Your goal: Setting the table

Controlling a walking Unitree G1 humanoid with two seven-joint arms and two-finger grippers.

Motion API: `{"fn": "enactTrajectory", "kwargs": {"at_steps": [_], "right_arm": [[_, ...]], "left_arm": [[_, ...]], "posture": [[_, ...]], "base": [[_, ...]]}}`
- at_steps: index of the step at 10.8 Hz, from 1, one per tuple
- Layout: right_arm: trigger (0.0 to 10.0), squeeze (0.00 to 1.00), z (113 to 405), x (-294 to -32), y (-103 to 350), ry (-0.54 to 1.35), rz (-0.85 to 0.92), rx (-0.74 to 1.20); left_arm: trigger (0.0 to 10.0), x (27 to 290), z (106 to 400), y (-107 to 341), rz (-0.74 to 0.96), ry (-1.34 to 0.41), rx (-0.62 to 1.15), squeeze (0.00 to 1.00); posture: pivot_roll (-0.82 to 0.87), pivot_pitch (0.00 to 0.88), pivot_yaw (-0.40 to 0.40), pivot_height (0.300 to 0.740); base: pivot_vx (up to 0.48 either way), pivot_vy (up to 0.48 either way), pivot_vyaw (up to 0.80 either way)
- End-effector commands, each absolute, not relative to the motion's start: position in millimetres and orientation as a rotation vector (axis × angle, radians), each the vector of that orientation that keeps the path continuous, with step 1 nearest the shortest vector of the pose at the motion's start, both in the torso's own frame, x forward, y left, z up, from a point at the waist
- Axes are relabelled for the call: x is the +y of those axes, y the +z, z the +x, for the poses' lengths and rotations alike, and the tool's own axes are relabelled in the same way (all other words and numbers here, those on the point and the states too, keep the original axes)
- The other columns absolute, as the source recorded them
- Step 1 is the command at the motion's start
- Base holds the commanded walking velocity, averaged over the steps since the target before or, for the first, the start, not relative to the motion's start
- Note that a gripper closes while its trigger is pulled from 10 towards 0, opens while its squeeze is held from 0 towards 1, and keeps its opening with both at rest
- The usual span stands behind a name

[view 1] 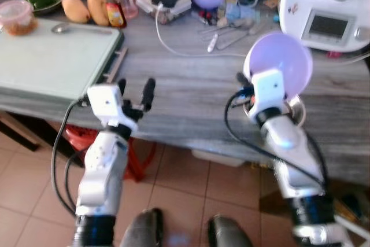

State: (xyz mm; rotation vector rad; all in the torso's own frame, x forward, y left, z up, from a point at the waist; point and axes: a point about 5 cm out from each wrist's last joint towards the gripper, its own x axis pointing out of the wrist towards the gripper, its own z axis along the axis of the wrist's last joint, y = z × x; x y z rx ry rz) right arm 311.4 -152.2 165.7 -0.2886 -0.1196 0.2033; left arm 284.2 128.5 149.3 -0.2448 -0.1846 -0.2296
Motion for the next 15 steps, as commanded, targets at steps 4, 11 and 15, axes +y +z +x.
{"fn": "enactTrajectory", "kwargs": {"at_steps": [4,11,15], "right_arm": [[10.0,0.0,330.5,-135.9,178.8,0.395,-0.288,-0.13],[10.0,0.0,335.8,-114.6,172.6,0.584,-0.275,-0.119],[10.0,0.0,357.0,-124.4,180.1,0.558,-0.308,-0.123]], "left_arm": [[10.0,131.6,262.6,141.3,-0.221,-0.226,-0.135,0.0],[10.0,130.7,254.2,141.4,-0.221,-0.233,-0.106,0.0],[10.0,127.0,252.1,140.8,-0.228,-0.247,-0.088,0.0]], "posture": [[-0.03,0.214,-0.022,0.74],[-0.01,0.233,-0.022,0.74],[0.0,0.246,-0.018,0.74]], "base": [[0.0,0.0,0.0],[0.0,0.0,0.0],[0.0,0.0,0.0]]}}
